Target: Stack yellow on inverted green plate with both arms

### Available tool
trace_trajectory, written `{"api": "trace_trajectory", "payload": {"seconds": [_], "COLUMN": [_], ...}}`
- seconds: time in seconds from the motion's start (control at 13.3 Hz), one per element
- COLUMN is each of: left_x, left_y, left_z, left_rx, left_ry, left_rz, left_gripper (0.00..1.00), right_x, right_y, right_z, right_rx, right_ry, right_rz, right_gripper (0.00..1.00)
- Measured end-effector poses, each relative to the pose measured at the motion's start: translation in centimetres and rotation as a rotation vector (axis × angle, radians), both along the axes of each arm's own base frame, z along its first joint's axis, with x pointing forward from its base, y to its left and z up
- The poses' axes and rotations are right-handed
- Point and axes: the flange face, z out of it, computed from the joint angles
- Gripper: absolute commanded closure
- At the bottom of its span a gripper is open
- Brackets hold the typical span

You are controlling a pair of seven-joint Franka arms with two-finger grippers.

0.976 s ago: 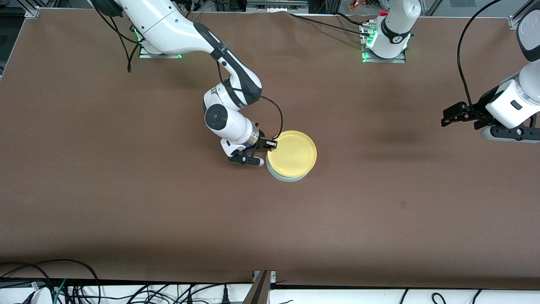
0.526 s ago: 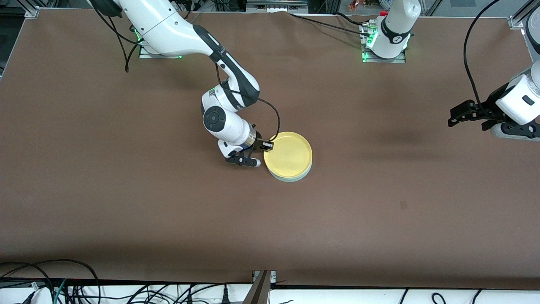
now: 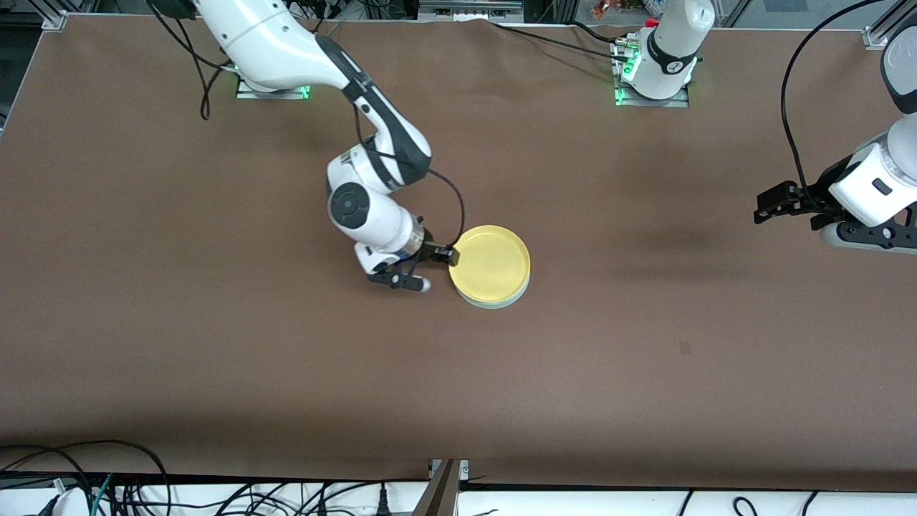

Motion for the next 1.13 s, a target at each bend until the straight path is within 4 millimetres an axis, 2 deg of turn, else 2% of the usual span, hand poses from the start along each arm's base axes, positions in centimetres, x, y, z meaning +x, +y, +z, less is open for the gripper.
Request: {"api": "trace_trajectory", "payload": {"seconds": [0.23, 0.38, 0.53, 0.68, 0.9, 1.13], "left_x": [0.0, 0.0, 0.0, 0.1, 0.1, 0.2], "left_y": [1.5, 2.5, 2.8, 2.7, 2.4, 1.7], "left_z": [0.2, 0.3, 0.7, 1.0, 1.2, 1.3], "left_rx": [0.002, 0.002, 0.002, 0.003, 0.002, 0.001], "left_ry": [-0.004, -0.007, -0.016, -0.021, -0.025, -0.028], "left_rz": [0.025, 0.038, 0.042, 0.040, 0.035, 0.023], "left_gripper": [0.00, 0.00, 0.00, 0.00, 0.00, 0.00], "right_x": [4.1, 5.9, 6.9, 7.4, 7.2, 5.5], "right_y": [-7.6, -12.9, -17.6, -22.0, -28.8, -36.1], "right_z": [6.0, 8.2, 9.6, 11.9, 16.6, 21.8], "right_rx": [-0.116, -0.163, -0.192, -0.217, -0.231, -0.266], "right_ry": [0.047, 0.078, 0.108, 0.127, 0.139, 0.118], "right_rz": [0.094, 0.163, 0.227, 0.238, 0.251, 0.219], "right_gripper": [0.00, 0.00, 0.00, 0.00, 0.00, 0.00]}}
